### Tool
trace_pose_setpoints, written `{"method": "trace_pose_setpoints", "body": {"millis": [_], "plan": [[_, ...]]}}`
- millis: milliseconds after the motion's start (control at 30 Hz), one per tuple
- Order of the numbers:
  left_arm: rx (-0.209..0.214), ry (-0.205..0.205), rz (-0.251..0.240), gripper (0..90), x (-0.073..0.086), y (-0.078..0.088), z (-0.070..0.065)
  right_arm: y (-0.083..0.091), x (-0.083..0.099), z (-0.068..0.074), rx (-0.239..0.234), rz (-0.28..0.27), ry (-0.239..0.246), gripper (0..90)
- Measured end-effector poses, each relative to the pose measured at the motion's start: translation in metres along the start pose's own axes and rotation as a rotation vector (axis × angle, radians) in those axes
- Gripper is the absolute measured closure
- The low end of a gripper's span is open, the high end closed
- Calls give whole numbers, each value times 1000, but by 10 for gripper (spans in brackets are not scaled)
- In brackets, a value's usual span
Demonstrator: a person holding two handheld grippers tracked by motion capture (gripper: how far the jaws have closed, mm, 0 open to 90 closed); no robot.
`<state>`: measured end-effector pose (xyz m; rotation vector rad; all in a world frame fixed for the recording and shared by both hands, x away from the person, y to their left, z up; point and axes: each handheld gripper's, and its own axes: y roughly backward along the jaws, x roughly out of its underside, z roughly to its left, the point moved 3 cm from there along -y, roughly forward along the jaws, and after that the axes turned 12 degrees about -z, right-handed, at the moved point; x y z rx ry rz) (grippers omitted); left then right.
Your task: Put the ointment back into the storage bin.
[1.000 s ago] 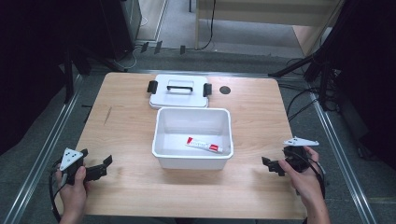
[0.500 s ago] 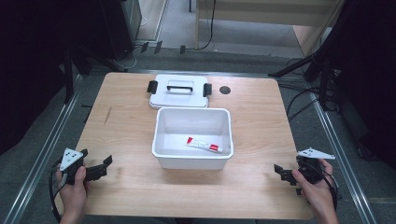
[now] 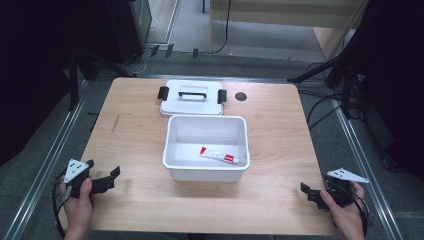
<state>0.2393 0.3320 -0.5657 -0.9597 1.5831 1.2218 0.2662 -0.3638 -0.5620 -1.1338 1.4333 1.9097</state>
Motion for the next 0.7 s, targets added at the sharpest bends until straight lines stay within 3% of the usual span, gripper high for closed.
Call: {"method": "trace_pose_setpoints", "body": {"millis": [300,700], "plan": [[3,1,2,1,0,0,0,5,11,-3,21,-51,-12,0],[5,7,5,1,0,-1,1,10,13,-3,57,-108,-46,0]]}}
